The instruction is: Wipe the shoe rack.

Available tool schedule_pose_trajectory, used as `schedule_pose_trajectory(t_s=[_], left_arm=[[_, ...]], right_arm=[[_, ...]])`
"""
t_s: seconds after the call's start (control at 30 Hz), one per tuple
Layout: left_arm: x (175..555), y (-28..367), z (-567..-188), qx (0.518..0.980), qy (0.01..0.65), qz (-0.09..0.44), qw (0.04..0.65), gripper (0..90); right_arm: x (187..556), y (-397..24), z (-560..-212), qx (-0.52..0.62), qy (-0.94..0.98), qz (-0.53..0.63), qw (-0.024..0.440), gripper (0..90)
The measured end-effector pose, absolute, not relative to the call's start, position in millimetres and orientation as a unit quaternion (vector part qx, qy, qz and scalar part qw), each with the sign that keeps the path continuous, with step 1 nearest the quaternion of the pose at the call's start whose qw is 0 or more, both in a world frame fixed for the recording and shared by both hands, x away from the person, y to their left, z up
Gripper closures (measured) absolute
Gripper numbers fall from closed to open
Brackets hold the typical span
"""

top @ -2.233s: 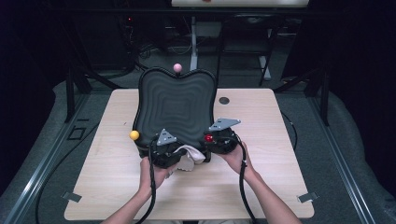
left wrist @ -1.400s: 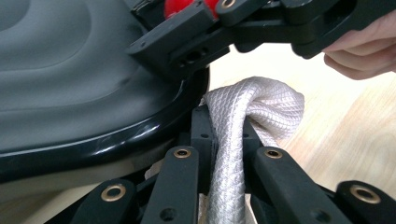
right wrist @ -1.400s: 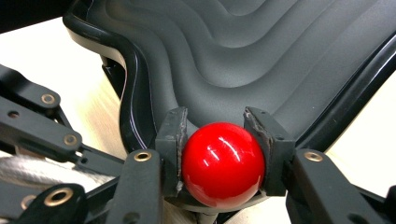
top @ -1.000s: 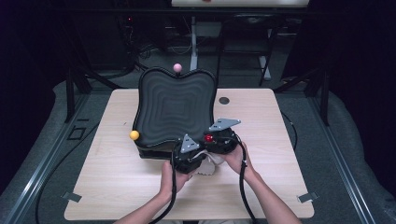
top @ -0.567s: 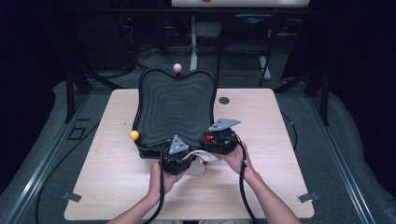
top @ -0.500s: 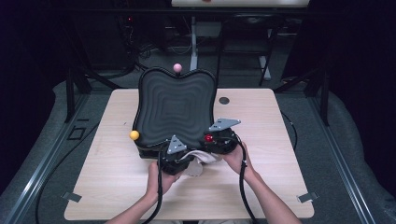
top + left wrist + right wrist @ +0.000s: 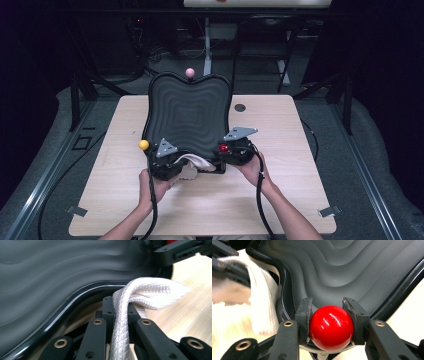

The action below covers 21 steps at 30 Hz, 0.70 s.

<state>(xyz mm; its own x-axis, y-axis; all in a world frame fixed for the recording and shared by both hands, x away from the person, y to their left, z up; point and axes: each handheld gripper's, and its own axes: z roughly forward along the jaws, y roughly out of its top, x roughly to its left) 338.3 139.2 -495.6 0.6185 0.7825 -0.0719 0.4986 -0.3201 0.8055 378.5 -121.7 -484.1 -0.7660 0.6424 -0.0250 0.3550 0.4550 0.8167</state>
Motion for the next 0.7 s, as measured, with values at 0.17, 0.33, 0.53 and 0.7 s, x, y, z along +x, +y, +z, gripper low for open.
schedule_pose_trajectory(t_s=[0.17, 0.33, 0.53, 0.7], left_arm=[[337, 153, -493, 0.79, 0.413, 0.169, 0.421, 83.0], [330, 168, -490, 0.785, 0.419, 0.169, 0.423, 83.0], [320, 191, -490, 0.785, 0.425, 0.162, 0.42, 83.0], [317, 201, -490, 0.787, 0.427, 0.156, 0.416, 82.9]], right_arm=[[378, -122, -484, 0.298, 0.836, 0.428, 0.168, 60.0], [378, -122, -484, 0.299, 0.835, 0.43, 0.168, 60.0], [378, -122, -485, 0.297, 0.835, 0.431, 0.169, 60.0], [378, -121, -485, 0.297, 0.836, 0.429, 0.17, 60.0]])
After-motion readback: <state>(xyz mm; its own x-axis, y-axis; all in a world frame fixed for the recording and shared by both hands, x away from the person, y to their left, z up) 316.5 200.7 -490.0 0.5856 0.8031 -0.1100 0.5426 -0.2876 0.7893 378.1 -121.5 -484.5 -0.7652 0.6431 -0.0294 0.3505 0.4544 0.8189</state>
